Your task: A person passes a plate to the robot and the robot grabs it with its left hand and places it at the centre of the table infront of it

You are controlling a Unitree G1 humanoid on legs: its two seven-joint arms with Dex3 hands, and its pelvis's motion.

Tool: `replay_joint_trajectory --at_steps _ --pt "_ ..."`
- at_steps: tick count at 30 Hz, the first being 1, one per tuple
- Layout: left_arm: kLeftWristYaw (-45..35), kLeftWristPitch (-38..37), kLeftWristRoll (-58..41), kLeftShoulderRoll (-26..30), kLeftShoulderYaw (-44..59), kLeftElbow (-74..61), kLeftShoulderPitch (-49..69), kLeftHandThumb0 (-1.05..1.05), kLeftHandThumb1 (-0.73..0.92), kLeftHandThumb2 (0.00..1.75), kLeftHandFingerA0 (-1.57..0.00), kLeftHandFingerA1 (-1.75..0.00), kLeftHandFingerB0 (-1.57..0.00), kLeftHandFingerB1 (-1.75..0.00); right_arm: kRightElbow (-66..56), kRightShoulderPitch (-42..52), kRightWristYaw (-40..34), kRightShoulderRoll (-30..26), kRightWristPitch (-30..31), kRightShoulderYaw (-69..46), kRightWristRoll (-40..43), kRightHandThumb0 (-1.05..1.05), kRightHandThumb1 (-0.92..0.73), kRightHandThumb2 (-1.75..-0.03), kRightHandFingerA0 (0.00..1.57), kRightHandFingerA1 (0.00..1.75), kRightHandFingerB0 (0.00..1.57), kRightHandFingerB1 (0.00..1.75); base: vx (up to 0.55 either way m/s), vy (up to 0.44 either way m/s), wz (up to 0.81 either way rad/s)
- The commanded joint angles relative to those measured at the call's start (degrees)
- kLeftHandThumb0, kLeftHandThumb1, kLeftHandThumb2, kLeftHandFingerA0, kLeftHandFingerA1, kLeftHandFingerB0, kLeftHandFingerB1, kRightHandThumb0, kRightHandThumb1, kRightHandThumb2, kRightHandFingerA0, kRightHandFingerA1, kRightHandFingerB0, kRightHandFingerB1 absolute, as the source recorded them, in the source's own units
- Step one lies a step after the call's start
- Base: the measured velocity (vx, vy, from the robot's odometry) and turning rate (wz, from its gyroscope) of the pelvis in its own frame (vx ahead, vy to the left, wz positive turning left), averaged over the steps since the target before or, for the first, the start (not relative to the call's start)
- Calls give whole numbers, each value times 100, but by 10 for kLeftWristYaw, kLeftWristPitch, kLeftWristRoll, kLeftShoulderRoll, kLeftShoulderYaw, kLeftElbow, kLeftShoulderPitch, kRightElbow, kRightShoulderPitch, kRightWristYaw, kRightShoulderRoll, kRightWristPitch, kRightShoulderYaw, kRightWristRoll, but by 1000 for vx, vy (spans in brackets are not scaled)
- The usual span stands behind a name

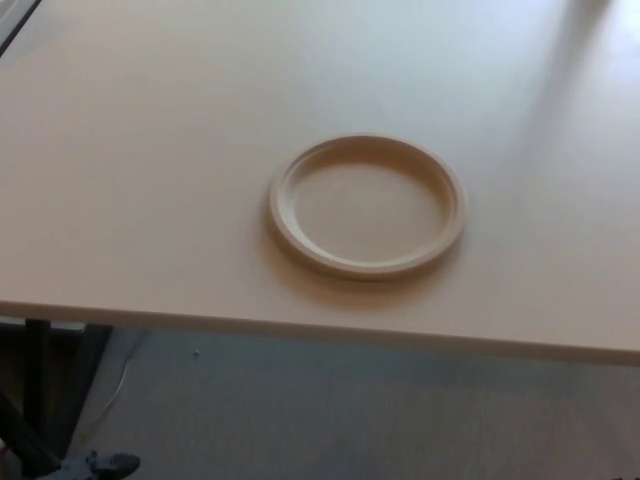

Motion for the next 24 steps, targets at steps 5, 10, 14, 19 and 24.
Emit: replay_joint_trajectory --at_steps 5,10,14,19,24 --pt "227 -35 97 67 -65 378 -148 -70 60 86 -25 -47 -12 -38 4 2 -23 0 12 -19 14 -56 -64 -59 53 63 37 46 0 0 0" --pt "215 -37 58 68 -62 438 -188 -73 59 88 -25 -46 -10 -38 3 -9 -17 -5 3 -27 19 -60 -64 -60 49 67 37 51 0 0 0" --pt "215 -47 42 68 -65 459 -196 -72 60 88 -24 -46 -9 -38 3 -9 -13 -7 -1 -27 16 -61 -64 -60 46 67 36 52 0 0 0" --pt "235 -70 45 73 -95 495 -207 -73 63 90 -23 -45 -8 -37 4 4 -14 -10 -5 -36 15 -60 -63 -59 48 66 38 52 0 0 0" --pt "234 -92 33 86 -114 510 -221 -74 65 89 -23 -45 -9 -37 4 -5 -18 -5 2 -37 9 -58 -63 -59 50 63 40 50 0 0 0"
